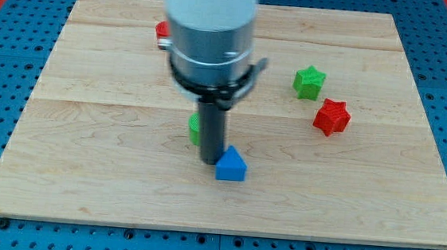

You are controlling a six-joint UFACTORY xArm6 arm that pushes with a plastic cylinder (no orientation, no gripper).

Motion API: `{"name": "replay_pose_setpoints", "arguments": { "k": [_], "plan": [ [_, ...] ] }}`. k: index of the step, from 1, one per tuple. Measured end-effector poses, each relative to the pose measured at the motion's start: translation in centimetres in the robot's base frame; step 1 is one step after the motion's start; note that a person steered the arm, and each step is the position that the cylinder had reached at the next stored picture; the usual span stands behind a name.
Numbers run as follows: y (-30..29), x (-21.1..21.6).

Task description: Move the green circle towards center

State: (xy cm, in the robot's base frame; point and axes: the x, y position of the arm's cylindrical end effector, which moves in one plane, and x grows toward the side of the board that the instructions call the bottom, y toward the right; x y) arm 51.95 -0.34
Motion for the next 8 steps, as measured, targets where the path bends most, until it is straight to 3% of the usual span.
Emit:
{"name": "replay_pose_setpoints", "arguments": {
  "k": [1,2,3,6,7,8],
  "plan": [
    [-0.7,-3.8],
    [-5.3,-7.1],
    [-5.6,-4.7],
    [-12.4,-4.7],
    [-15.8,-5.9],
    [-14.6,-9.1]
  ]
}}
